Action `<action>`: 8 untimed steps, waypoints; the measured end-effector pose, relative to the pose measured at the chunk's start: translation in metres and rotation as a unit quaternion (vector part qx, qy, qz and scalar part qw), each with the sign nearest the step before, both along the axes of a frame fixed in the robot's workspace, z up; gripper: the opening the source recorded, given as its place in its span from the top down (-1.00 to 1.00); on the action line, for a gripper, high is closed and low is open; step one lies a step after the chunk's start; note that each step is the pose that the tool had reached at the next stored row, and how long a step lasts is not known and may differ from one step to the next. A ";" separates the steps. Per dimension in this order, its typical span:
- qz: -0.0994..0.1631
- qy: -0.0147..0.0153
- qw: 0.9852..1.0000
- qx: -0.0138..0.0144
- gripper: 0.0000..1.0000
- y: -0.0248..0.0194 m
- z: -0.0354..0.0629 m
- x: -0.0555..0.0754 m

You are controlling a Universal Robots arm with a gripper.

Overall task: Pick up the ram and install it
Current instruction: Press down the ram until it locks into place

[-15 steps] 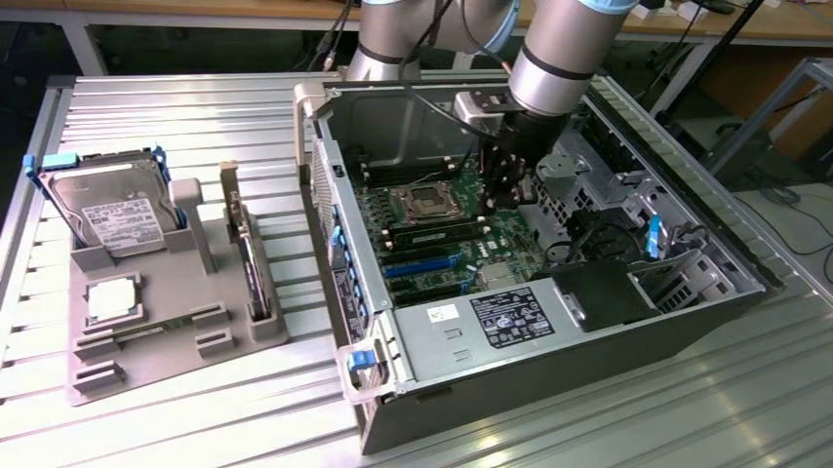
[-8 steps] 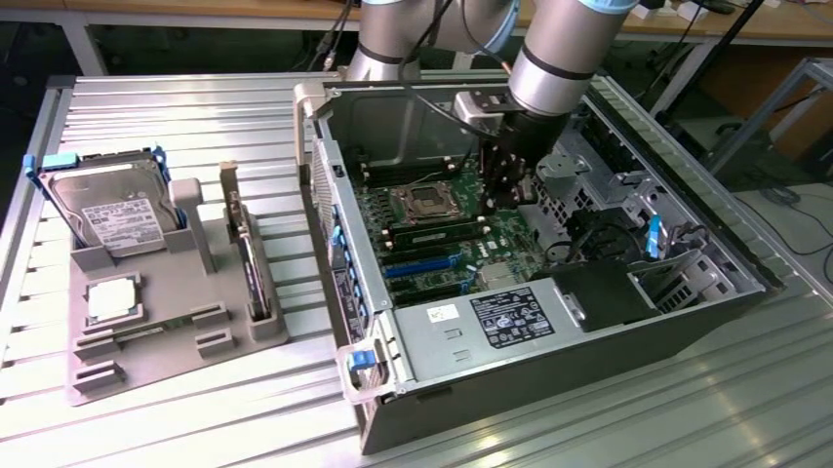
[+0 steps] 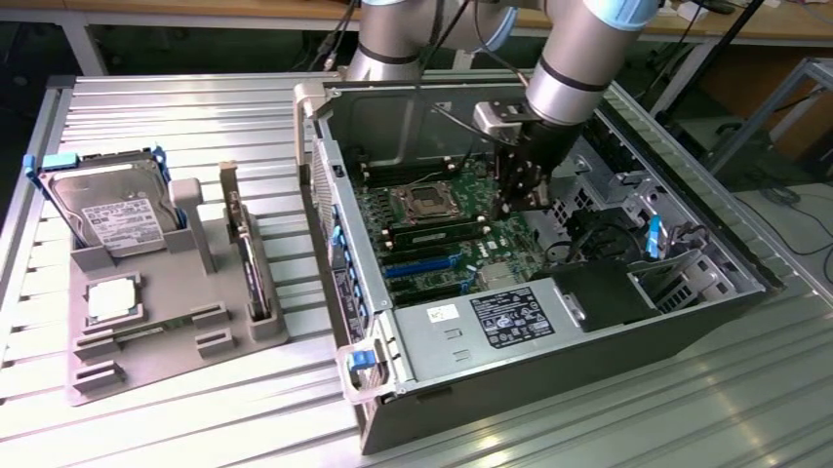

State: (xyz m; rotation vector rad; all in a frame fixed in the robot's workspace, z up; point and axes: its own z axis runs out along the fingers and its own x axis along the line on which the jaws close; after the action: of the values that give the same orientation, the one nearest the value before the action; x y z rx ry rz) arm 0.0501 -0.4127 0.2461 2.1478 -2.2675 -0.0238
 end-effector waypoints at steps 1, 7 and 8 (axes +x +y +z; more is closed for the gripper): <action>0.000 -0.003 1.000 -0.001 0.79 0.0014 -0.0014 -0.005; 0.000 -0.006 1.000 -0.003 0.79 0.0142 -0.0085 -0.022; 0.000 -0.006 1.000 -0.003 0.79 0.0132 -0.0090 -0.023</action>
State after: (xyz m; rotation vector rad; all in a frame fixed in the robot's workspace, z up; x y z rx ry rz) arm 0.0272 -0.3996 0.2371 2.1508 -2.2711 -0.0046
